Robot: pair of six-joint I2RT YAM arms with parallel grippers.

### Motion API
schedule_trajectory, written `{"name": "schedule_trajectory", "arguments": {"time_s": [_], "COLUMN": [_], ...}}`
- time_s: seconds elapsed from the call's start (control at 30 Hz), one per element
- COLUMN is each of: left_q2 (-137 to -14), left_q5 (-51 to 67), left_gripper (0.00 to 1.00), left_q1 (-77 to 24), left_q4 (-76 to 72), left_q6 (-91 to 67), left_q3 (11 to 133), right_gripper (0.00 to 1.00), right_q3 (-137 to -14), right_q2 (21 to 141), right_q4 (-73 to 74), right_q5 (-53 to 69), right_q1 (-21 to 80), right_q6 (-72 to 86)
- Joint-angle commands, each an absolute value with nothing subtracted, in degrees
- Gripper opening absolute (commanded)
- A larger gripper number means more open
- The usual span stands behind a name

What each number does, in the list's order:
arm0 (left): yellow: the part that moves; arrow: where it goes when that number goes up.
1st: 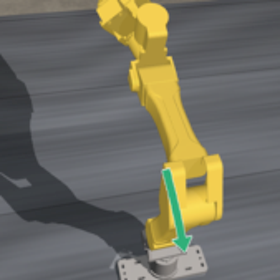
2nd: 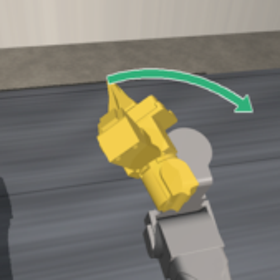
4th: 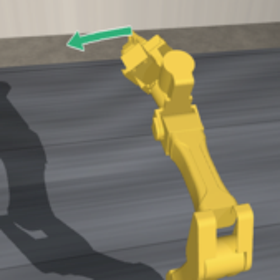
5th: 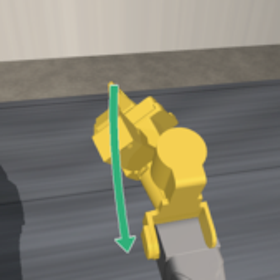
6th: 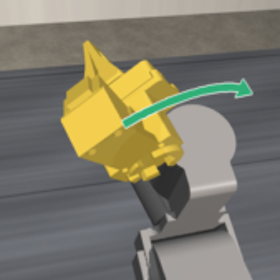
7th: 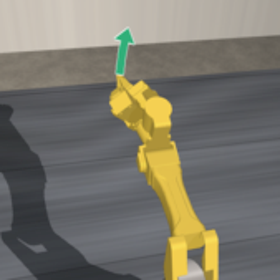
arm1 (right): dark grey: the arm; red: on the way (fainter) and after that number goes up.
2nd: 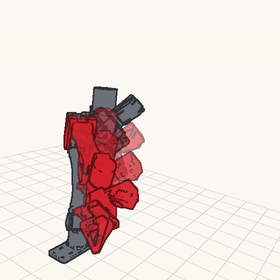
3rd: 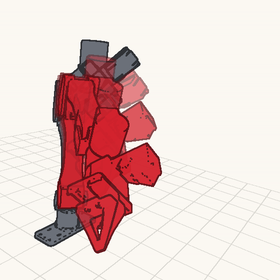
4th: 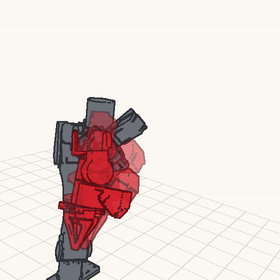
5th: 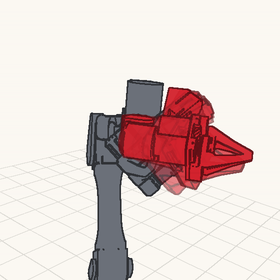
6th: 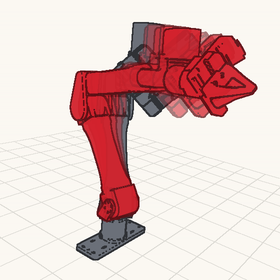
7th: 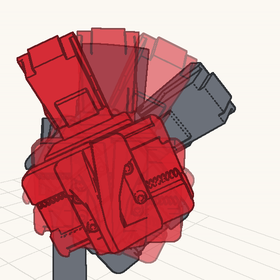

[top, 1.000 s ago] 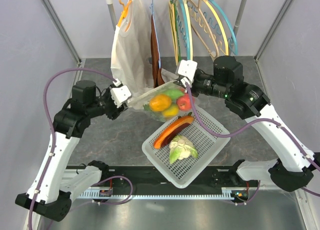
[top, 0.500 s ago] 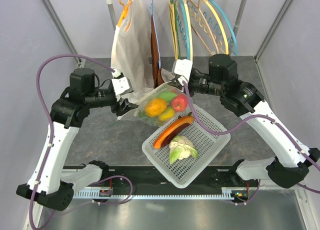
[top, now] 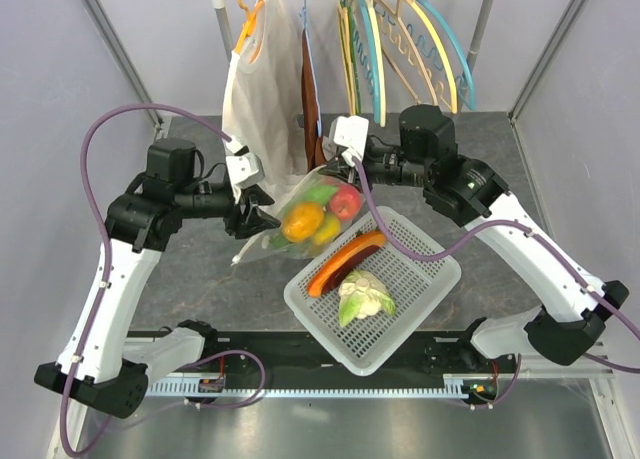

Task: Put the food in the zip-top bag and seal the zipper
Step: Place the zipper food storage bag at the center of the board.

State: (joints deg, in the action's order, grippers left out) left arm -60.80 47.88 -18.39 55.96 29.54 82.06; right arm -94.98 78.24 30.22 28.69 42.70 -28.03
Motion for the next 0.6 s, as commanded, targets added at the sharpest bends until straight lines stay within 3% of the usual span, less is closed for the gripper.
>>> {"name": "schedule_trajectory", "arguments": {"time_s": [0.0, 0.1, 0.13, 0.2, 0.23, 0.3, 0.33, 0.37, 0.4, 0.43, 0.57], "left_q2": [-59.86, -59.42, -59.24, -57.75, -56.96, -55.82, -55.03, -55.02, -55.19, -55.63, -54.93], "left_q5": [48.61, 45.72, 44.66, 40.97, 39.3, 33.16, 30.61, 25.54, 23.14, 20.51, 6.37], "left_gripper": [0.55, 0.3, 0.05, 0.02, 0.02, 0.02, 0.02, 0.02, 0.02, 0.02, 0.02], "left_q1": [-18.54, -18.46, -18.46, -18.46, -18.46, -18.46, -18.46, -18.37, -18.46, -18.37, -18.46], "left_q4": [58.36, 58.71, 59.41, 61.25, 63.0, 64.33, 65.99, 66.96, 68.54, 70.9, 72.77], "left_q6": [26.63, 24.79, 24.18, 24.34, 25.48, 27.32, 28.12, 29.0, 31.7, 32.77, 37.87], "left_q3": [80.86, 80.95, 81.21, 81.82, 82.17, 83.93, 85.41, 86.3, 87.09, 88.49, 89.3], "right_gripper": [0.0, 0.0, 0.0, 0.02, 0.18, 0.33, 0.54, 0.65, 0.94, 0.98, 0.98], "right_q3": [-97.82, -98.09, -98.43, -98.79, -98.88, -98.79, -98.18, -97.83, -96.87, -96.42, -95.01], "right_q2": [78.92, 79.63, 79.8, 80.24, 80.33, 80.42, 80.07, 79.98, 79.63, 79.19, 77.87], "right_q4": [25.22, 25.05, 25.05, 25.05, 24.96, 25.05, 25.05, 24.96, 24.96, 25.05, 25.14], "right_q5": [30.5, 30.06, 30.06, 30.32, 30.32, 30.24, 30.23, 30.32, 30.41, 30.32, 29.45], "right_q1": [44.82, 46.49, 47.1, 47.46, 47.55, 47.55, 47.55, 47.64, 47.55, 47.55, 47.55], "right_q6": [-26.02, -26.19, -25.76, -24.79, -23.57, -22.59, -21.89, -21.45, -21.18, -20.83, -19.6]}}
